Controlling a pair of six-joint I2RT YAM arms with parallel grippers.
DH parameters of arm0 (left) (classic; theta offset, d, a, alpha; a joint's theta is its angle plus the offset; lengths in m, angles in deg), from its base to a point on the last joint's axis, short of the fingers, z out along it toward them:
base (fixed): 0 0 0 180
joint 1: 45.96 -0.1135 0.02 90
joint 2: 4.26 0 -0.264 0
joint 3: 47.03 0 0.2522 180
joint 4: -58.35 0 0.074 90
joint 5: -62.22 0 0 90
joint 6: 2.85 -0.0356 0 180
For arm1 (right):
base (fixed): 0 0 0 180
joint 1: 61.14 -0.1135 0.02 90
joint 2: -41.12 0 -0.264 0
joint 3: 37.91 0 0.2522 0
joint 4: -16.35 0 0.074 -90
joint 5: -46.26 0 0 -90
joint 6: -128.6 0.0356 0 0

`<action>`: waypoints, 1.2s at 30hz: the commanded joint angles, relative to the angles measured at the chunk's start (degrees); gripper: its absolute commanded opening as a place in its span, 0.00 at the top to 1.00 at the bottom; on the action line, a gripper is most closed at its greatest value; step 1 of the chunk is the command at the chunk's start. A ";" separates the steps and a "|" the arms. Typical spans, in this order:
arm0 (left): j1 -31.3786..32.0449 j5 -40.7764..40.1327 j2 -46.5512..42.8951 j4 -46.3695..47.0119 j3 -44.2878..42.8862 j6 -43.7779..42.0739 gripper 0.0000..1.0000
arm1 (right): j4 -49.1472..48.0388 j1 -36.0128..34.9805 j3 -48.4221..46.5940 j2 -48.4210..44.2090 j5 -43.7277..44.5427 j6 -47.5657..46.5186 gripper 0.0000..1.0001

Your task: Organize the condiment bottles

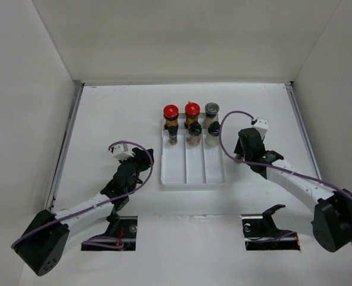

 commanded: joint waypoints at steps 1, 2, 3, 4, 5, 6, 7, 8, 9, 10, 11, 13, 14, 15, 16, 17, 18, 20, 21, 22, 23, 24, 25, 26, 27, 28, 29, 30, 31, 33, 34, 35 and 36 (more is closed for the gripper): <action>0.12 0.12 -0.33 3.32 0.11 0.30 0.53 | -2.96 0.21 -0.71 -1.14 0.74 -0.87 0.54; 0.03 0.12 -0.33 3.32 0.11 0.30 0.53 | -2.44 0.12 -1.06 -2.46 1.96 -1.05 0.55; 0.03 0.12 -0.16 3.32 0.11 0.30 0.53 | -1.73 -0.58 -1.68 -3.86 3.28 -1.40 0.55; 0.03 0.30 0.19 3.32 0.02 0.30 0.53 | -0.94 -1.28 -2.20 -5.01 4.25 -1.58 0.56; 0.12 0.39 0.54 3.32 -0.24 0.30 0.53 | 0.19 -2.33 -3.25 -6.50 5.22 -1.84 0.57; 0.38 0.39 0.81 3.41 -0.33 0.30 0.53 | 1.25 -3.30 -4.31 -7.47 5.84 -2.10 0.57; 0.38 0.30 0.99 3.49 -0.33 0.30 0.53 | 2.04 -4.18 -5.54 -8.18 6.02 -2.28 0.57; 0.38 0.21 0.99 3.67 -0.25 0.30 0.53 | 2.75 -5.41 -6.85 -8.36 5.93 -2.28 0.57; 0.38 0.21 0.99 3.85 -0.24 0.30 0.53 | 3.02 -6.90 -8.00 -8.36 5.76 -2.02 0.57; 0.29 0.21 0.99 3.85 -0.24 0.30 0.53 | 2.93 -8.48 -9.05 -7.93 5.67 -1.84 0.56; 0.21 0.30 1.07 3.85 -0.24 0.30 0.53 | 2.58 -10.32 -10.11 -7.14 5.67 -1.58 0.56; 0.20 0.30 1.16 3.85 -0.24 0.30 0.53 | 1.44 -14.11 -12.48 -4.68 5.58 -0.96 0.55; 0.20 0.30 1.08 3.85 -0.24 0.30 0.53 | 0.39 -15.77 -13.45 -3.19 5.49 -0.87 0.55; 0.20 0.21 0.81 3.85 -0.16 0.30 0.53 | -0.92 -17.35 -14.59 -1.35 5.23 -0.96 0.55; 0.20 0.12 0.64 3.85 -0.07 0.30 0.53 | -2.24 -18.76 -15.82 0.58 4.88 -1.22 0.55; 0.12 0.12 0.46 3.76 0.02 0.30 0.53 | -3.30 -20.00 -17.14 2.78 4.44 -1.40 0.55; 0.03 0.21 0.46 3.76 0.02 0.30 0.53 | -4.18 -20.96 -18.46 4.89 3.91 -1.49 0.55; 0.03 0.39 0.72 3.85 -0.07 0.30 0.53 | -5.59 -22.29 -21.00 9.28 2.95 -2.10 0.55; 0.12 0.39 0.64 3.85 -0.07 0.30 0.53 | -6.03 -22.81 -22.15 11.22 2.68 -2.37 0.55; 0.12 0.39 0.20 3.67 -0.07 0.21 0.53 | -6.38 -23.25 -23.12 13.15 2.59 -2.63 0.55; -0.14 0.39 -0.33 3.50 0.11 0.21 0.53 | -6.82 -23.52 -23.91 14.91 2.50 -2.89 0.55; -0.32 0.39 -0.85 3.32 0.28 0.30 0.53 | -7.26 -23.61 -24.35 16.15 2.50 -3.16 0.55; -0.41 0.39 -1.12 3.32 0.37 0.30 0.53 | -7.70 -23.70 -24.88 17.73 2.33 -3.42 0.55; -0.50 0.39 -1.30 3.23 0.37 0.30 0.53 | -7.96 -23.79 -25.23 18.96 2.15 -3.68 0.55; -0.50 0.39 -1.30 3.23 0.37 0.30 0.53 | -8.32 -23.87 -25.32 20.10 2.06 -3.69 0.55; -0.41 0.39 -1.30 3.23 0.37 0.30 0.53 | -8.75 -23.87 -25.32 21.16 1.98 -3.69 0.55; -0.41 0.39 -1.39 3.23 0.37 0.21 0.53 | -9.11 -23.87 -25.24 22.13 1.89 -3.69 0.55; -0.41 0.39 -1.56 3.23 0.37 0.21 0.53 | -9.28 -23.87 -25.06 22.92 1.71 -3.51 0.55; -0.50 0.39 -1.56 3.23 0.46 0.30 0.53 | -9.46 -23.87 -24.97 23.54 1.54 -3.34 0.54; -0.50 0.39 -1.47 3.14 0.37 0.30 0.53 | -9.72 -23.87 -24.62 24.86 1.10 -3.07 0.53; -0.50 0.39 -1.21 3.14 0.28 0.30 0.53 | -9.73 -23.87 -24.36 25.38 0.92 -2.90 0.52; -0.32 0.39 -1.04 3.14 0.20 0.30 0.53 | -9.81 -23.87 -24.10 25.74 0.66 -2.63 0.51; -0.32 0.39 -1.12 3.14 0.20 0.30 0.53 | -9.90 -23.87 -23.83 26.18 0.48 -2.37 0.50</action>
